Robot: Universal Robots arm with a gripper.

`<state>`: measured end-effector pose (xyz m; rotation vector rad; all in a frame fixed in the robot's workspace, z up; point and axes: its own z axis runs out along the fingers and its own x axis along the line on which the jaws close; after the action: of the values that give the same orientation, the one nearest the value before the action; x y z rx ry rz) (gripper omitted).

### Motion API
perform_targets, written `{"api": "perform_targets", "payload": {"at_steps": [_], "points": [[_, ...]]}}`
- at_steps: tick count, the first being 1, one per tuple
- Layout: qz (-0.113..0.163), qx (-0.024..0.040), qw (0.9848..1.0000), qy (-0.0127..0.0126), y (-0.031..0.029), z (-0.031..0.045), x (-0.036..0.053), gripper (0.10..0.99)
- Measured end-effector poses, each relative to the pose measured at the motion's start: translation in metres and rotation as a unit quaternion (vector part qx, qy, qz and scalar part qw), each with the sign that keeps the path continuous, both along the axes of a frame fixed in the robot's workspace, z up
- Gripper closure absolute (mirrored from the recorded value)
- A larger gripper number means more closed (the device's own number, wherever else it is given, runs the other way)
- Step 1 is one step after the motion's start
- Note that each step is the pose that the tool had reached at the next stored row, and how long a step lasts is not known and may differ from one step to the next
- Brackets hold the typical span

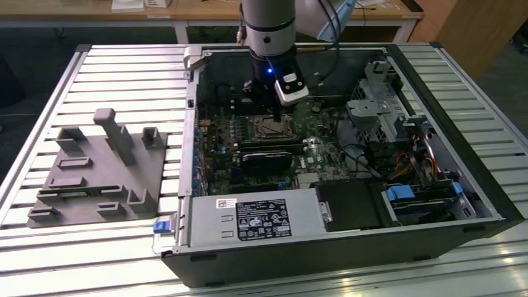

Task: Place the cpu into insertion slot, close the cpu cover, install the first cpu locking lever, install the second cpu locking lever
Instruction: 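Install the first cpu locking lever, then install the second cpu locking lever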

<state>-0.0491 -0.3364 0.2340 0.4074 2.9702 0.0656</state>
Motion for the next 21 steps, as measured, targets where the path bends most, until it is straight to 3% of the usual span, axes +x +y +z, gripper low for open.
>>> {"api": "perform_targets", "payload": {"at_steps": [2, 12, 21], "points": [[0.0, 0.0, 1.0, 0.0, 0.0, 0.0028, 0.0, 0.98], [0.0, -0.0001, 1.0, 0.0, -0.0015, 0.0029, 0.0, 0.98], [0.0, -0.0002, 1.0, 0.0, -0.0149, 0.0029, 0.0, 0.98]]}}
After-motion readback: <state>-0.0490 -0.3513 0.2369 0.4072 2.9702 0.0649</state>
